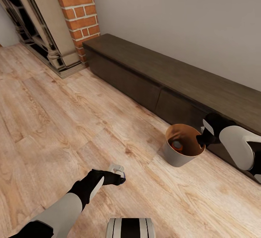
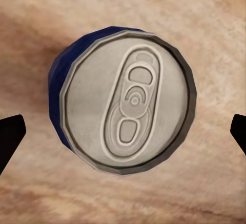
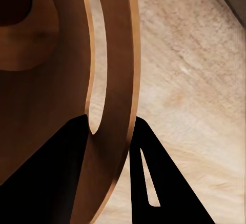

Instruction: Put the three can of soda from the living room inside the tash can in the kitchen.

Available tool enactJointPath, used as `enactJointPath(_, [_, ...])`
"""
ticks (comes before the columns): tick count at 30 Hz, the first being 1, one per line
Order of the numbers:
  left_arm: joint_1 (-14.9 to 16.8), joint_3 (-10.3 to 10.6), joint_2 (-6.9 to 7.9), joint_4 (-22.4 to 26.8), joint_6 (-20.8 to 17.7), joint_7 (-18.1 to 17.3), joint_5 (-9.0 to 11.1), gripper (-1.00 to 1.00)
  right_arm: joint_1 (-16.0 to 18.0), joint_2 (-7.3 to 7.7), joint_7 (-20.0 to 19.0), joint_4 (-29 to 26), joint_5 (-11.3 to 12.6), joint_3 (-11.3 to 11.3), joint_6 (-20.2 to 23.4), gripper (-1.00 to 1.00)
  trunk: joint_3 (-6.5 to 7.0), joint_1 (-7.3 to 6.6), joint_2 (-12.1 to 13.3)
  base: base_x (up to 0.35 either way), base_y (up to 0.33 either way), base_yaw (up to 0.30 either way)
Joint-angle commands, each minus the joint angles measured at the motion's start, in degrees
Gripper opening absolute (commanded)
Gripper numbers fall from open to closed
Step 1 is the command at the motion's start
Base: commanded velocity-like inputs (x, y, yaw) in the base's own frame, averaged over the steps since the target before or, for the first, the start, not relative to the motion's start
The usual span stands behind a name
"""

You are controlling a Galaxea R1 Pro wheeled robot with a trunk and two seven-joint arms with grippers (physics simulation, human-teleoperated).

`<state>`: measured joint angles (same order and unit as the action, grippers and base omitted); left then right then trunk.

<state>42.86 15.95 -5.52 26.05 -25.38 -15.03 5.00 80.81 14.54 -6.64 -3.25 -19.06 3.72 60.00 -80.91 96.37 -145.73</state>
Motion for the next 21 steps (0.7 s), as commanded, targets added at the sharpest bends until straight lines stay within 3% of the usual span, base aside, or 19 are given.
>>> enactJointPath(1, [0.0,0.0,-0.02,0.0,0.0,0.0,0.0,1.0,-1.4,-0.3,0.0,-0.5,-1.8,2.3,0.0,-1.0,-0.02,0.06,0.0,0.0,0.0,0.0])
enactJointPath(21, [0.0,0.0,-0.02,-0.1,0.9,0.0,0.0,1.0,-1.4,-0.38,0.0,-0.5,-1.8,2.3,0.0,-1.0,-0.02,0.06,0.0,0.0,0.0,0.0])
